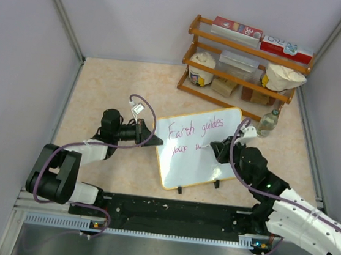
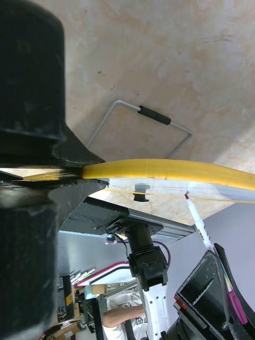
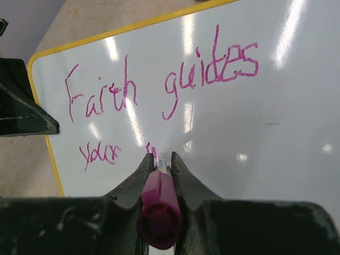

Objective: Write a sentence on the whiteboard

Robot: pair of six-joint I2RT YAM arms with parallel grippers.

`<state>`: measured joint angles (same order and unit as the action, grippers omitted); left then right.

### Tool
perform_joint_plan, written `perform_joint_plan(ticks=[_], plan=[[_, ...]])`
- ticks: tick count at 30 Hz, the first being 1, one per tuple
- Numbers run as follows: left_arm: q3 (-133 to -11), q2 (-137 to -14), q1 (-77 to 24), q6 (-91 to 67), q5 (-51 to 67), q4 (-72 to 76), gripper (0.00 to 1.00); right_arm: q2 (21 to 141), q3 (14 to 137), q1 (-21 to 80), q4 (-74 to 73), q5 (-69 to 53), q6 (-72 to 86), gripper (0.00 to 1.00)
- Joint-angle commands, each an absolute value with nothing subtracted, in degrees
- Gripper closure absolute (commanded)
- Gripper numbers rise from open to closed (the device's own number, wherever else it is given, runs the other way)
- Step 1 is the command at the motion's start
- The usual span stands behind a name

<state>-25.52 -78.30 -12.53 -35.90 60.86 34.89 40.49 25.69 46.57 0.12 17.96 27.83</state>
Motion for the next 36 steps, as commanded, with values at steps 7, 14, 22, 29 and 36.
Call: perform_joint_plan(ticks=[7,14,22,29,36], plan=[[-26.19,-78.66,-13.62,-30.59,60.29,35.07,1.0,43.07,29.0,44.74,-0.44,21.53,24.79,1.0],[-26.28,-78.75,-13.62,-30.59,60.29,35.07,1.0,41.75,29.45,44.74,-0.35,19.96,24.78,1.0],[-26.28,-78.93,-13.62,-30.59,60.29,34.98,1.0,38.06,29.09,44.56,-2.72,21.0,24.17,1.0],[-26.28,-78.92,-13.62,-30.59,60.21,35.07,1.0,37.97,28.39,44.3,-2.64,20.22,24.52,1.0],[-26.28,-78.92,-13.71,-30.59,60.29,35.07,1.0,38.93,28.21,44.21,-1.5,19.25,24.61,1.0]])
